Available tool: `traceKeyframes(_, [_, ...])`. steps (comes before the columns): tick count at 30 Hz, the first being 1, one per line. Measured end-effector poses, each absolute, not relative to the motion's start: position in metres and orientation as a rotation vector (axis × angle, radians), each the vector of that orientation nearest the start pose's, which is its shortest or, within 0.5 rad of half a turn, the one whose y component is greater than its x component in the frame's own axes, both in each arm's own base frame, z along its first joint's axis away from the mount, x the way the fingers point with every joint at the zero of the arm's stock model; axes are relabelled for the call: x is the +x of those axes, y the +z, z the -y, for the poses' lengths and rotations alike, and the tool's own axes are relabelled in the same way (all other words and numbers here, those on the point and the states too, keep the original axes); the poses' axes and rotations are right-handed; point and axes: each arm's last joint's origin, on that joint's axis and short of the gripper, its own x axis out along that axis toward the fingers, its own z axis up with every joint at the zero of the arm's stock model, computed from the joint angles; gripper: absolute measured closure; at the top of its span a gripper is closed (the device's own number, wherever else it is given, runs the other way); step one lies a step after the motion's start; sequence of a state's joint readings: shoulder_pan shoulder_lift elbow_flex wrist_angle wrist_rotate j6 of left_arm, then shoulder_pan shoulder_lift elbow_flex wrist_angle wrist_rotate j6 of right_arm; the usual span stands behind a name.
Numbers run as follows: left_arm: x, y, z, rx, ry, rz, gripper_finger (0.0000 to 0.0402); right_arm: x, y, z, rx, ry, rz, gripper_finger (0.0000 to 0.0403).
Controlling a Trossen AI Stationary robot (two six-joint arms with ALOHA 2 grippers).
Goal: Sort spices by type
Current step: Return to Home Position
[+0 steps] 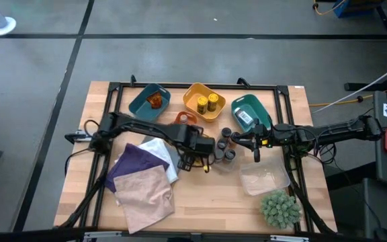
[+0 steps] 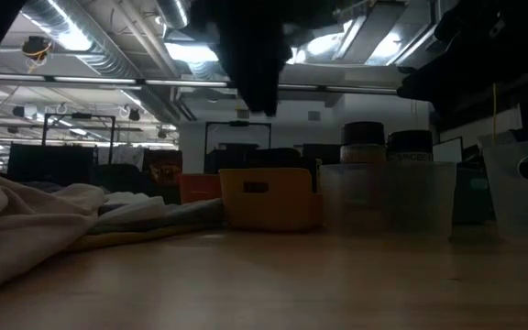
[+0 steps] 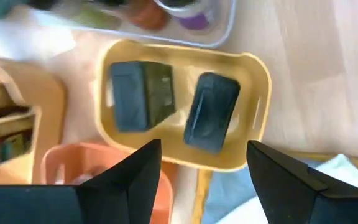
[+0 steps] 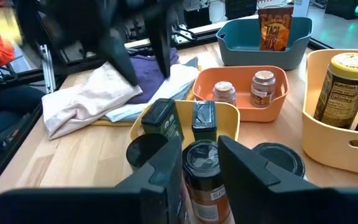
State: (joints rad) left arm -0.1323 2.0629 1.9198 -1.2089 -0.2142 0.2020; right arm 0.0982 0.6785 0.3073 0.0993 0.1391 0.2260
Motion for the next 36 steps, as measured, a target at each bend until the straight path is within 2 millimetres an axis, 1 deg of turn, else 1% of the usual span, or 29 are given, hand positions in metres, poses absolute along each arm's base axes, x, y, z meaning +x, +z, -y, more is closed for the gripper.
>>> traceKeyframes(3, [0.398, 0.293, 0.046, 0.369, -0.037, -1.305, 0.0181, 0.157, 0.210, -0.011, 0.192, -0.072, -0.267, 0.0299])
traceKeyframes(6, [0.375, 0.326, 0.042, 0.339, -0.015, -1.269, 0.0180, 0.157, 0.210, -0.011, 0.192, -0.072, -0.272, 0.0299])
traceKeyframes(9, [0.344, 0.359, 0.038, 0.308, 0.007, -1.236, 0.0180, 0.157, 0.209, -0.011, 0.191, -0.073, -0.281, 0.0299])
traceKeyframes(12, [0.308, 0.388, 0.032, 0.300, 0.014, -1.230, 0.0180, 0.156, 0.208, -0.011, 0.190, -0.074, -0.290, 0.0299])
traceKeyframes(14, [0.282, 0.404, 0.029, 0.272, 0.034, -1.235, 0.0180, 0.156, 0.208, -0.011, 0.189, -0.075, -0.293, 0.0299])
traceKeyframes(16, [0.260, 0.418, 0.026, 0.222, 0.067, -1.210, 0.0180, 0.156, 0.208, -0.011, 0.189, -0.074, -0.293, 0.0299])
traceKeyframes(19, [0.235, 0.437, 0.024, 0.131, 0.116, -1.115, 0.0180, 0.156, 0.208, -0.011, 0.189, -0.075, -0.293, 0.0299])
traceKeyframes(21, [0.222, 0.446, 0.022, 0.057, 0.152, -1.052, 0.0180, 0.156, 0.208, -0.011, 0.188, -0.075, -0.293, 0.0299])
traceKeyframes(25, [0.196, 0.460, 0.019, 0.007, 0.168, -0.983, 0.0180, 0.156, 0.209, -0.009, 0.159, -0.155, -0.271, 0.0299])
traceKeyframes(27, [0.186, 0.466, 0.018, -0.027, 0.173, -0.927, 0.0180, 0.156, 0.209, -0.008, 0.167, -0.200, -0.263, 0.0299])
traceKeyframes(29, [0.177, 0.469, 0.020, -0.032, 0.151, -0.857, 0.0180, 0.156, 0.210, -0.007, 0.167, -0.210, -0.257, 0.0299])
traceKeyframes(32, [0.168, 0.462, 0.025, -0.001, 0.091, -0.763, 0.0180, 0.156, 0.212, -0.008, 0.172, -0.199, -0.238, 0.0299])
traceKeyframes(36, [0.157, 0.437, 0.030, 0.014, 0.037, -0.680, 0.0180, 0.152, 0.219, -0.007, 0.134, -0.180, -0.186, 0.0299])
